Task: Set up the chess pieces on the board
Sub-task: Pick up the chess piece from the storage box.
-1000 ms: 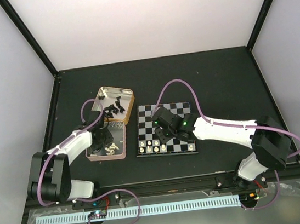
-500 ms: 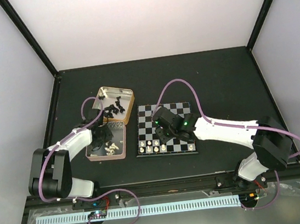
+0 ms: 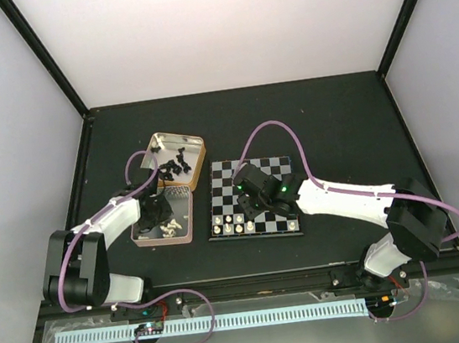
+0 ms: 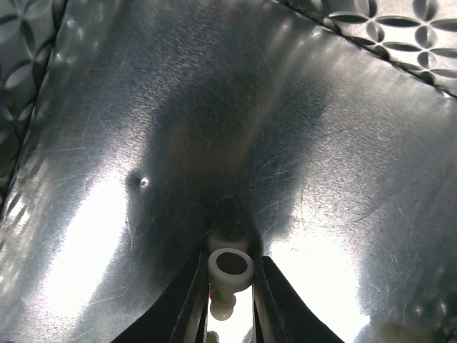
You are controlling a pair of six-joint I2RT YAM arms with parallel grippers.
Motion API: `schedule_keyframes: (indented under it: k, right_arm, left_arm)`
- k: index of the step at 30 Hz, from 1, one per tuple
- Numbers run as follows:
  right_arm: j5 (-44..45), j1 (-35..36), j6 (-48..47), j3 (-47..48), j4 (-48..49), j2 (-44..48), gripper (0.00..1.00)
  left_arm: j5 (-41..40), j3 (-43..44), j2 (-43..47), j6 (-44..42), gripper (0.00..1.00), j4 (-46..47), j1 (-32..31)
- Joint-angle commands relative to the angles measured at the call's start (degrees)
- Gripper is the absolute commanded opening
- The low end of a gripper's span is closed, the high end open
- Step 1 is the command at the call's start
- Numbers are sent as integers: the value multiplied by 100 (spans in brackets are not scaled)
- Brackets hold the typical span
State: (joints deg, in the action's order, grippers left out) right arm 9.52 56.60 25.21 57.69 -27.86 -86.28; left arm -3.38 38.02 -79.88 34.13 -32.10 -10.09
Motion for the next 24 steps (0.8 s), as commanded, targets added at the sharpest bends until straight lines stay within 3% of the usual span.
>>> schedule_keyframes:
  k: [1, 4, 7, 10, 15, 24]
  right_arm:
    - [70, -9, 62, -38, 131, 76, 25]
    - [81, -8, 67, -63, 140, 98, 25]
    - [75, -8, 72, -81, 140, 117, 25]
    - [74, -13, 79, -82, 140, 132, 25]
    - [71, -8, 87, -86, 142, 138, 25]
    - [58, -13, 75, -121, 197, 207, 25]
  left_arm:
    - [-152, 92, -66, -94, 15, -151, 42]
    - [-231, 143, -104, -122, 16, -107, 45]
    - [-272, 201, -153, -143, 25, -91, 56]
    - [-278, 215, -182, -167, 27, -53, 68]
    - [-269, 197, -234, -202, 18, -7, 77]
    - [-136, 174, -80, -257, 15, 93, 103]
